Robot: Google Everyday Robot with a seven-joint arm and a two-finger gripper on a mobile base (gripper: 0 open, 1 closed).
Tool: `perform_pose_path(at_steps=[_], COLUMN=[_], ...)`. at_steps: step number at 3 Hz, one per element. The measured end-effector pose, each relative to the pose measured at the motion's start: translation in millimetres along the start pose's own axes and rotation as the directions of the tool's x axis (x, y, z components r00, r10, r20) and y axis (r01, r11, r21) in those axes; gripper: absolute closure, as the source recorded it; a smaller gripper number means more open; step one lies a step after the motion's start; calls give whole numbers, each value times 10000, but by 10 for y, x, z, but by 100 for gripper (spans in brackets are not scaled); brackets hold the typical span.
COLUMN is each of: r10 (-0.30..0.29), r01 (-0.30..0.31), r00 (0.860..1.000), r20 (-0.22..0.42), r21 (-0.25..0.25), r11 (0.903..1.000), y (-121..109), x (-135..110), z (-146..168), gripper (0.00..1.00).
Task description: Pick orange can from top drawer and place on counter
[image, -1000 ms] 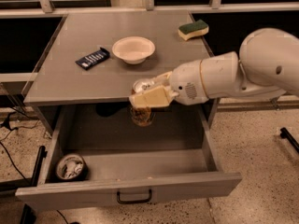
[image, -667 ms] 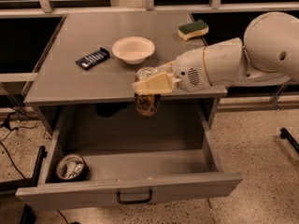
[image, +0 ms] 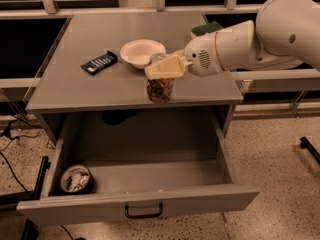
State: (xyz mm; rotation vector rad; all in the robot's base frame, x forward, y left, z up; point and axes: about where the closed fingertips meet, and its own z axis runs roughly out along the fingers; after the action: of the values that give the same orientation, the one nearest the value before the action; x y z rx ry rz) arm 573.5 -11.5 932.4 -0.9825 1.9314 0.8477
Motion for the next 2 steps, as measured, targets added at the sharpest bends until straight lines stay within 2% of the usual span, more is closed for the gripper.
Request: perform_pose_path(at_steps=[2], r10=[89], r01=[-96], r00=[9998], r20=[178], r21=[415], r11=[9991], y=[-300], x=[-184], z=[81], gripper=[100])
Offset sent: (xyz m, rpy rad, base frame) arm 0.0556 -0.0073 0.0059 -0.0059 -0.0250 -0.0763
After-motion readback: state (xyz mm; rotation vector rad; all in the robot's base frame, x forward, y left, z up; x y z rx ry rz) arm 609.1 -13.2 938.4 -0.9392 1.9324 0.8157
